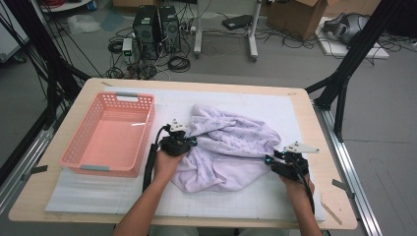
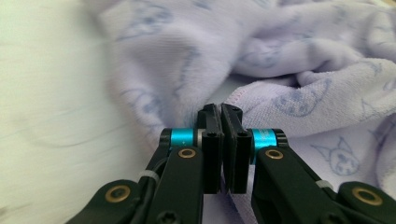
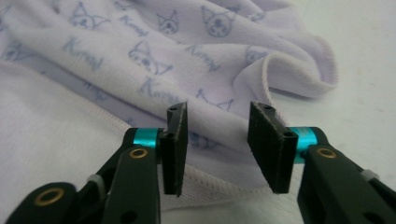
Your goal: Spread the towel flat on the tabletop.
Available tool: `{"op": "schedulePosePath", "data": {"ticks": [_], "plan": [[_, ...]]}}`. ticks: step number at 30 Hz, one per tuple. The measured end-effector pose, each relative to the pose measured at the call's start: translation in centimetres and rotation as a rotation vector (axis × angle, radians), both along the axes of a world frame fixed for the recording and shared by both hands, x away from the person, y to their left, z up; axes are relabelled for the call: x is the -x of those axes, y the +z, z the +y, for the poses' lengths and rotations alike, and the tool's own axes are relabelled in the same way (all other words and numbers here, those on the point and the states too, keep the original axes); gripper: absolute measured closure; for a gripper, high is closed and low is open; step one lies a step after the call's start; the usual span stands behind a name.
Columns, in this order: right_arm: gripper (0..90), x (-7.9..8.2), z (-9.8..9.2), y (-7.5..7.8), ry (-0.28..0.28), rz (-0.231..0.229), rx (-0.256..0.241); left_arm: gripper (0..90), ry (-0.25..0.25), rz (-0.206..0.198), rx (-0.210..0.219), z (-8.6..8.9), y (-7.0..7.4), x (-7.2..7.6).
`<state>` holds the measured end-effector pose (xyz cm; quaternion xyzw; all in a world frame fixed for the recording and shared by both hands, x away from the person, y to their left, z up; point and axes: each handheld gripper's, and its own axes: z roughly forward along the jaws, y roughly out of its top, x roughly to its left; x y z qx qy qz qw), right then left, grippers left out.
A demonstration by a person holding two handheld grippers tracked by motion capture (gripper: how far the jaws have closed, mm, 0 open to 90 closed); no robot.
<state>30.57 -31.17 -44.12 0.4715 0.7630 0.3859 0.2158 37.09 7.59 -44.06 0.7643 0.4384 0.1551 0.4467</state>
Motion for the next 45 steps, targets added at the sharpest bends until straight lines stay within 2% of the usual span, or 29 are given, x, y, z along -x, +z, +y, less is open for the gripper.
{"op": "schedulePosePath", "data": {"ticks": [2, 3, 4, 6, 8, 9, 10, 11, 13, 15, 17, 18, 19, 20, 21, 23, 25, 26, 28, 31, 32, 34, 35, 36, 39, 40, 41, 43, 45], "plan": [[52.6, -0.4, 1.1, -0.6, 0.031, 0.047, 0.026, 87.1, 0.048, -0.022, -0.003, 0.9, 0.0, 0.1], [53.4, -0.5, 1.4, -0.8, 0.037, 0.052, 0.048, 87.1, 0.087, -0.030, 0.017, 2.0, 0.0, 0.2], [53.4, -0.5, 1.4, -0.8, 0.037, 0.052, 0.048, 87.1, 0.087, -0.030, 0.017, 2.0, 0.0, 0.2], [86.3, -0.9, 1.5, -0.6, 0.079, 0.047, 0.060, 87.1, 0.088, -0.018, 0.025, 2.8, 0.0, 0.4], [87.8, -1.3, 1.4, -0.6, 0.089, 0.023, 0.093, 87.1, 0.065, -0.020, 0.013, 3.0, 0.1, 0.7], [87.9, -1.6, 1.2, -0.6, 0.078, 0.002, 0.112, 87.0, 0.056, -0.028, 0.016, 2.9, 0.1, 0.8], [87.9, -1.6, 1.2, -0.6, 0.078, 0.002, 0.112, 87.0, 0.048, -0.031, 0.011, 2.9, 0.2, 1.0], [88.3, -2.2, 0.5, -0.4, 0.034, -0.033, 0.144, 87.1, 0.041, -0.034, 0.011, 2.8, 0.3, 1.1], [88.6, -2.8, -0.4, -0.2, -0.023, -0.071, 0.158, 87.0, 0.027, -0.030, 0.018, 2.6, 0.4, 1.3], [88.4, -3.4, -1.2, 0.1, -0.070, -0.080, 0.133, 86.9, 0.016, -0.033, 0.027, 2.3, 0.3, 1.5], [83.0, -3.6, -1.5, 0.2, -0.085, -0.063, 0.120, 85.8, 0.002, -0.033, 0.024, 2.2, 0.1, 1.7], [72.9, -3.4, -1.4, 0.3, -0.102, -0.065, 0.121, 81.6, -0.008, -0.034, 0.031, 2.1, -0.2, 2.2], [72.9, -3.4, -1.4, 0.3, -0.102, -0.065, 0.121, 72.5, -0.008, -0.034, 0.031, 2.1, -0.2, 2.2], [65.2, -2.9, -1.4, 0.6, -0.093, -0.063, 0.047, 67.1, -0.020, -0.016, 0.035, 2.2, -0.2, 2.4], [64.5, -2.5, -1.1, 0.9, -0.080, -0.074, 0.046, 61.8, -0.031, -0.012, 0.025, 2.2, -0.2, 2.6], [63.4, -1.9, -0.4, 1.4, -0.035, -0.089, 0.038, 58.3, -0.053, -0.049, 0.031, 2.4, 0.1, 3.6], [62.0, -1.6, 0.6, 1.6, 0.015, -0.092, 0.037, 55.0, -0.068, -0.064, 0.034, 2.7, 0.2, 4.3], [62.0, -1.6, 0.6, 1.6, 0.015, -0.092, 0.037, 54.5, -0.068, -0.064, 0.034, 2.7, 0.2, 4.3], [58.1, -1.5, 2.6, 1.4, 0.105, -0.068, 0.028, 51.7, -0.078, -0.054, 0.045, 2.9, 0.0, 4.7], [57.0, -1.7, 4.9, 0.9, 0.196, -0.050, 0.041, 51.6, -0.103, -0.011, 0.057, 3.2, -0.6, 5.6], [57.0, -1.8, 5.6, 0.7, 0.226, -0.041, 0.036, 51.7, -0.103, -0.011, 0.057, 3.2, -0.6, 5.6], [57.0, -2.0, 6.3, 0.6, 0.249, -0.030, 0.040, 51.9, -0.124, 0.014, 0.053, 3.1, -0.9, 6.0], [57.0, -2.5, 7.7, 0.3, 0.293, -0.019, 0.052, 53.4, -0.136, 0.026, 0.054, 3.0, -1.0, 6.1], [57.0, -2.5, 7.7, 0.3, 0.293, -0.019, 0.052, 53.4, -0.146, 0.032, 0.048, 2.9, -1.1, 6.2], [56.9, -3.4, 9.4, -0.5, 0.322, 0.013, 0.078, 60.0, -0.170, 0.055, 0.024, 2.4, -1.2, 6.4], [65.4, -3.9, 9.7, -0.7, 0.335, 0.018, 0.067, 68.1, -0.170, 0.048, 0.001, 2.2, -1.2, 6.6], [65.4, -3.9, 9.7, -0.7, 0.335, 0.018, 0.067, 68.1, -0.178, 0.045, -0.013, 2.0, -1.1, 6.7], [84.6, -3.7, 9.6, -0.6, 0.372, 0.031, 0.062, 84.4, -0.189, 0.044, -0.028, 2.0, -1.1, 6.8], [85.9, -3.3, 9.5, -0.3, 0.381, 0.041, 0.073, 87.4, -0.190, 0.054, -0.014, 2.1, -1.1, 7.0]]}}
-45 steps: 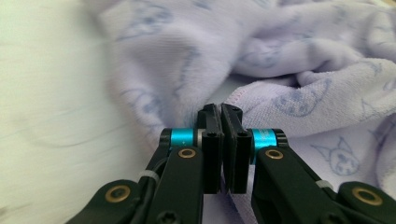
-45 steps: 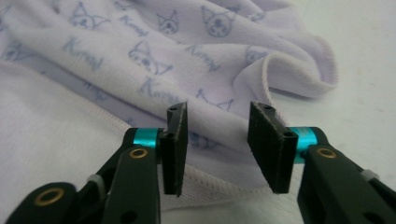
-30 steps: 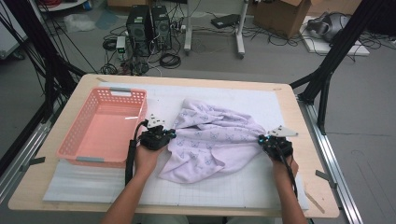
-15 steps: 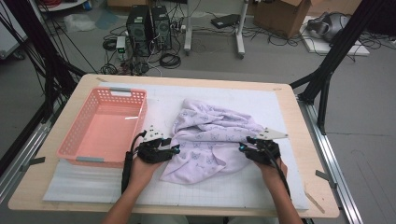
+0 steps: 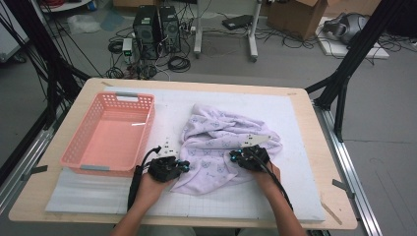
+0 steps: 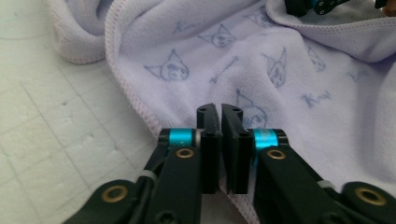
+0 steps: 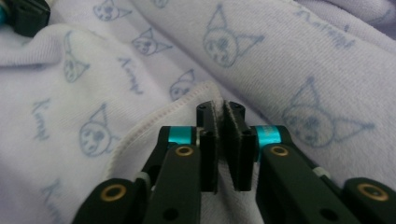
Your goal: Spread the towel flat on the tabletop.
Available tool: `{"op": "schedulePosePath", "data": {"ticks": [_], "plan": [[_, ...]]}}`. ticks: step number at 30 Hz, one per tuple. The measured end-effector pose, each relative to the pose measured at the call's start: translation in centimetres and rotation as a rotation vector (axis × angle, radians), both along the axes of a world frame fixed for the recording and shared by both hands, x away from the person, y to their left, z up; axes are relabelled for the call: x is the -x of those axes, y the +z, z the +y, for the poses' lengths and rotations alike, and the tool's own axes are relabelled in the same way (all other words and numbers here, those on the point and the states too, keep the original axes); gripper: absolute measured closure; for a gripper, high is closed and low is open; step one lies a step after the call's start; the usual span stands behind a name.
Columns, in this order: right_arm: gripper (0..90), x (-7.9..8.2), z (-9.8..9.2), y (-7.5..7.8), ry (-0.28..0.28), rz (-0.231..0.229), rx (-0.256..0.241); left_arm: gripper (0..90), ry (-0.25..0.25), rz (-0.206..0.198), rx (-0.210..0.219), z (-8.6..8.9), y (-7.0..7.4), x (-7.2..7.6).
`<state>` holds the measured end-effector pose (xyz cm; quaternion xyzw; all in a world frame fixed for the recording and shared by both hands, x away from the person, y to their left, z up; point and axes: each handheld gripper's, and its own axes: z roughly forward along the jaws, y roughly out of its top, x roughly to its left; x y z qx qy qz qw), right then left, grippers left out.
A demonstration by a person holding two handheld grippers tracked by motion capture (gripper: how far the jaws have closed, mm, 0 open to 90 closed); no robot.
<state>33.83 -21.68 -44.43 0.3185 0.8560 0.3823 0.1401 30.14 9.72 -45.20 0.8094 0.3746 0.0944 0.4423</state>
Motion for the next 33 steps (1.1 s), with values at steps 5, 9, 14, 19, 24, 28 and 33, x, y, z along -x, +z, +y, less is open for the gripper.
{"op": "schedulePosePath", "data": {"ticks": [5, 9, 14, 19, 24, 28, 33], "plan": [[86.0, 2.2, -1.6, 0.6, -0.006, -0.037, -0.029, 89.6, 0.004, -0.011, 0.012, 0.5, 0.1, 1.2], [85.9, 5.1, -4.7, 0.9, -0.035, -0.067, -0.057, 89.6, 0.010, -0.020, 0.033, 0.9, 0.1, 2.2], [85.9, 8.8, -8.4, 0.9, -0.071, -0.079, -0.067, 89.5, 0.019, -0.052, 0.041, 0.9, 0.4, 3.6], [86.0, 12.3, -12.4, 0.7, -0.152, -0.071, -0.044, 73.7, 0.024, -0.045, 0.070, 1.2, 0.4, 4.7], [85.7, 13.6, -14.4, 0.4, -0.226, -0.062, 0.011, 54.1, 0.048, -0.033, 0.107, 1.6, 0.5, 4.8], [69.7, 14.5, -15.1, 1.7, -0.279, -0.091, -0.083, 46.2, 0.037, -0.017, 0.114, 1.3, 0.4, 4.6], [61.6, 13.9, -15.2, 3.1, -0.337, -0.140, -0.158, 44.0, 0.016, 0.019, 0.094, 0.2, 0.1, 3.8]]}}
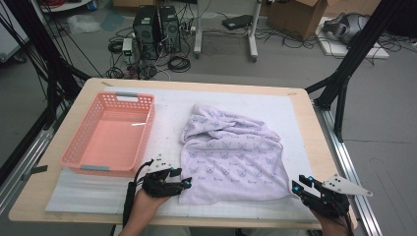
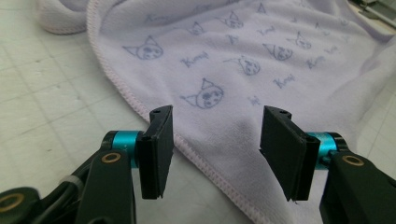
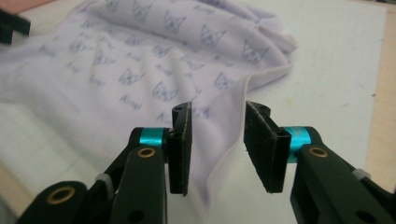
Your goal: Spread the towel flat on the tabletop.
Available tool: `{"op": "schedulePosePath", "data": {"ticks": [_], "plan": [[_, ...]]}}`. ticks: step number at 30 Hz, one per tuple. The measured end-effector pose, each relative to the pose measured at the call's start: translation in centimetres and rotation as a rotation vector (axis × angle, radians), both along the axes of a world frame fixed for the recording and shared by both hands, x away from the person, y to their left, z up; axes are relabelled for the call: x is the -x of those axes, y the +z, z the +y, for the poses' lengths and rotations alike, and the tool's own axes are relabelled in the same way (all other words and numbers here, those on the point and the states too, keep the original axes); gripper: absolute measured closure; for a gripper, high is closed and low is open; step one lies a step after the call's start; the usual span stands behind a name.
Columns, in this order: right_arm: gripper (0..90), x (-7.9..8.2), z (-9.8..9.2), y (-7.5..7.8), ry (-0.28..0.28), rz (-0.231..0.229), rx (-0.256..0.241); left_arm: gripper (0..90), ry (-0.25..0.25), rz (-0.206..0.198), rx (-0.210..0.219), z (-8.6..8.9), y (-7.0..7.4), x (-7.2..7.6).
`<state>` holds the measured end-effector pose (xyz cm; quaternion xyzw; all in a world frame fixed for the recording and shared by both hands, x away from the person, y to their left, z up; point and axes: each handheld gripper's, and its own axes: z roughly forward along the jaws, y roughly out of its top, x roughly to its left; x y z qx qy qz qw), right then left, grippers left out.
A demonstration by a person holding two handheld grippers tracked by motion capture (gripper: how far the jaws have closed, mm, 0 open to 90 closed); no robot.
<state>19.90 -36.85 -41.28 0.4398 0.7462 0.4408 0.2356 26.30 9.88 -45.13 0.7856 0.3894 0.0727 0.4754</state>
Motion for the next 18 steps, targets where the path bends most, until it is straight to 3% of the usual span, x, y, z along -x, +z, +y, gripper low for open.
{"op": "schedulePosePath", "data": {"ticks": [3, 6, 7, 8, 9, 13, 18], "plan": [[57.3, -2.3, 1.1, -1.0, -0.016, 0.052, 0.057, 44.3, -0.029, 0.017, -0.016, -0.9, -0.1, -0.2], [54.6, -3.4, 1.7, -2.0, -0.021, 0.092, 0.099, 49.6, -0.033, -0.021, -0.072, -1.7, -0.1, 0.2], [53.9, -4.0, 2.2, -2.9, -0.029, 0.128, 0.128, 62.5, -0.022, -0.034, -0.088, -1.8, -0.1, 0.3], [53.9, -4.2, 2.3, -3.2, -0.031, 0.136, 0.134, 76.5, -0.030, -0.056, -0.138, -1.6, 0.1, 0.4], [53.9, -4.2, 2.3, -3.6, -0.034, 0.145, 0.134, 85.2, -0.030, -0.056, -0.138, -1.6, 0.1, 0.4], [54.7, -3.7, 2.2, -3.8, -0.041, 0.139, 0.109, 87.4, -0.022, -0.055, -0.135, -1.1, 0.2, 0.7], [54.0, -3.1, 2.2, -3.8, -0.029, 0.137, 0.096, 87.5, -0.010, -0.044, -0.092, -0.1, 0.5, 1.7]]}}
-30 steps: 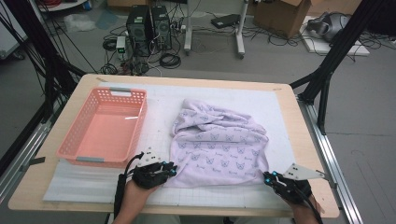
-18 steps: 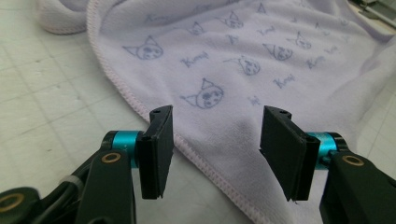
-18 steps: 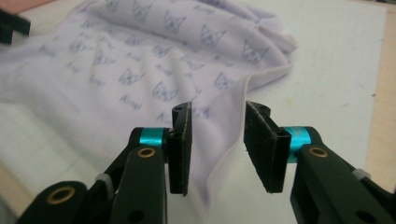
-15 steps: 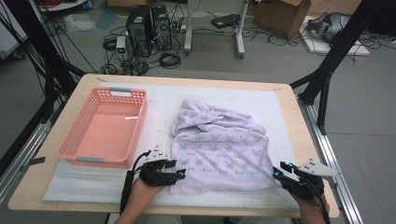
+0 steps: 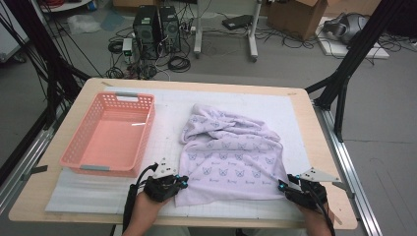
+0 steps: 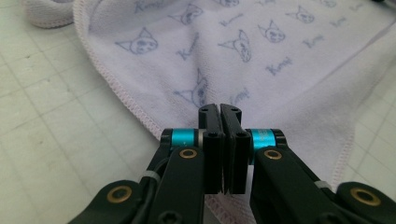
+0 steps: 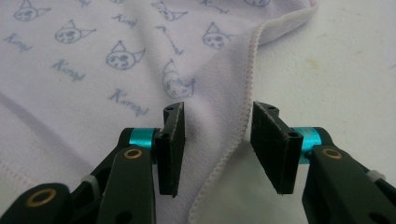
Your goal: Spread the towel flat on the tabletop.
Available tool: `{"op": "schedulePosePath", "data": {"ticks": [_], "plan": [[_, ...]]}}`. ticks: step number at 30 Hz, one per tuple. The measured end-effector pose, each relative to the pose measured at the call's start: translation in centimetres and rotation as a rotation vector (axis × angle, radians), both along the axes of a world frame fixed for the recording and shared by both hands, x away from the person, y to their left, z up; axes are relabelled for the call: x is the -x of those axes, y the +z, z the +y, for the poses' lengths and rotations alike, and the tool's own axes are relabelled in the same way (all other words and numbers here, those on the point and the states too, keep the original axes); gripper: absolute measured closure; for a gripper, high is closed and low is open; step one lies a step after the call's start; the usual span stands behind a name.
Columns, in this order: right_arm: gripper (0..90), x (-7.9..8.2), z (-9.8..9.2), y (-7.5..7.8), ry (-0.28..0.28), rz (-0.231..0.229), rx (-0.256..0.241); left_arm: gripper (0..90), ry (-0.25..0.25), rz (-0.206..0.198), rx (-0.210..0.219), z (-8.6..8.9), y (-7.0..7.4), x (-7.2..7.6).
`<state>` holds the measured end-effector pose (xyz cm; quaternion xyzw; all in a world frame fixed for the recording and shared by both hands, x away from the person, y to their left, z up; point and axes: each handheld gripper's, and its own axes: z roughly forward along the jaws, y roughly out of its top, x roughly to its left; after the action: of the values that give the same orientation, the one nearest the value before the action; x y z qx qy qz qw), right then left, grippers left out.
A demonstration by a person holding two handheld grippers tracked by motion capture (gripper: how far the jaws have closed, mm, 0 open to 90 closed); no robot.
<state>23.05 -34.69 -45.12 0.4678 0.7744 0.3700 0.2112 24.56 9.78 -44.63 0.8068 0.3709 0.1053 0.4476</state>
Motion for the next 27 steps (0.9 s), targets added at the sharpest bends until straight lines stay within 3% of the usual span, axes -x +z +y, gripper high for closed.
{"op": "schedulePosePath", "data": {"ticks": [4, 8, 11, 12, 14, 15, 17, 19, 20, 24, 27], "plan": [[52.4, 0.2, 0.2, 0.0, 0.009, 0.005, -0.009, 87.5, 0.016, -0.013, 0.007, 1.0, 0.3, 1.3], [52.3, 0.7, 0.6, 0.0, 0.032, 0.013, -0.016, 87.5, 0.037, 0.008, 0.047, 2.3, 0.1, 2.3], [60.3, 1.4, 0.7, 0.0, 0.034, 0.017, -0.023, 87.4, 0.030, 0.014, 0.051, 2.7, -0.3, 3.2], [85.9, 2.0, 0.6, 0.1, 0.064, 0.031, -0.040, 87.4, 0.031, 0.014, 0.054, 2.7, -0.3, 3.5], [87.2, 2.3, 0.6, 0.1, 0.073, 0.025, -0.036, 87.4, 0.022, 0.014, 0.060, 2.6, -0.3, 4.0], [87.9, 3.1, 0.3, 0.2, 0.041, 0.000, -0.005, 86.6, 0.020, 0.014, 0.071, 2.5, -0.3, 4.2], [87.9, 3.3, 0.0, 0.3, 0.016, -0.014, -0.002, 82.6, 0.035, 0.008, 0.090, 2.2, -0.4, 4.5], [87.9, 3.8, -0.6, 0.4, -0.057, -0.049, 0.044, 69.6, 0.036, 0.001, 0.083, 1.8, -0.6, 4.4], [86.5, 4.1, -1.5, 0.4, -0.094, -0.053, 0.008, 55.9, 0.041, 0.004, 0.094, 1.6, -0.6, 4.4], [77.7, 4.1, -1.9, 0.6, -0.102, -0.053, -0.027, 47.8, 0.048, 0.000, 0.107, 1.0, -0.6, 3.3], [69.6, 3.4, -1.8, 1.1, -0.054, -0.039, -0.062, 44.5, 0.056, 0.010, 0.100, 0.5, -0.4, 2.2]]}}
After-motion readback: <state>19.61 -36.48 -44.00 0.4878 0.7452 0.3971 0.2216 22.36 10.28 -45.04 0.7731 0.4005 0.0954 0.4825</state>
